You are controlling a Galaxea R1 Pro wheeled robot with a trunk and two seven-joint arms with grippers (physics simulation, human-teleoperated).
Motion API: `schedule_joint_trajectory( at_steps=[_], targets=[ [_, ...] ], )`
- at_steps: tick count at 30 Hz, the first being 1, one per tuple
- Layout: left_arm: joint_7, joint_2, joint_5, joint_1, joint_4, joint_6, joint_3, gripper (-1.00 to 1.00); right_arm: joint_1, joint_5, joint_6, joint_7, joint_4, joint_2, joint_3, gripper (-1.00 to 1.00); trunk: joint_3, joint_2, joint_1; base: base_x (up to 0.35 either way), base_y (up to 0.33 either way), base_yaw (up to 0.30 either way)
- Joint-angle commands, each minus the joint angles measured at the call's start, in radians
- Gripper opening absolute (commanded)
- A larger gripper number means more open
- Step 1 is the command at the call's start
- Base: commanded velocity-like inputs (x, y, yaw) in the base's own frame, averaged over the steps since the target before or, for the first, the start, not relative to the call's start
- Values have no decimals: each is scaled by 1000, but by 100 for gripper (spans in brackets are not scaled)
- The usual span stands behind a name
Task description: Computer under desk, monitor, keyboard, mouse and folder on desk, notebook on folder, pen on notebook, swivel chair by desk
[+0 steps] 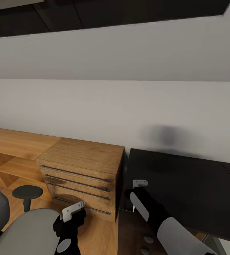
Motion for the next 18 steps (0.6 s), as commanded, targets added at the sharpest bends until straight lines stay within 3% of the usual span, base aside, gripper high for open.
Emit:
schedule_joint_trajectory(
  at_steps=[1, 5, 8, 11, 18],
  targets=[
    [7, 1, 2, -1, -1, 9, -2, 100, -1, -10, 2, -10, -1, -1, 4, 100, -1, -1, 0, 0, 0, 0],
    [7, 1, 2, -1, -1, 9, -2, 100, -1, -15, 6, -2, -1, -2, 3, 100, -1, -1, 0, 0, 0, 0],
    [7, 1, 2, -1, -1, 9, -2, 100, -1, -49, 7, 6, -1, -4, 3, 100, -4, -8, 4, 0, 0, 0],
    [7, 1, 2, -1, -1, 9, -2, 100, -1, -58, 7, 7, -1, -4, 3, 100, -11, -22, 12, 0, 0, 0],
    [7, 1, 2, -1, -1, 9, -1, 100, -1, -59, 6, 7, -7, -7, 2, 100, -11, -22, 12, 0, 0, 0]
  ],
)
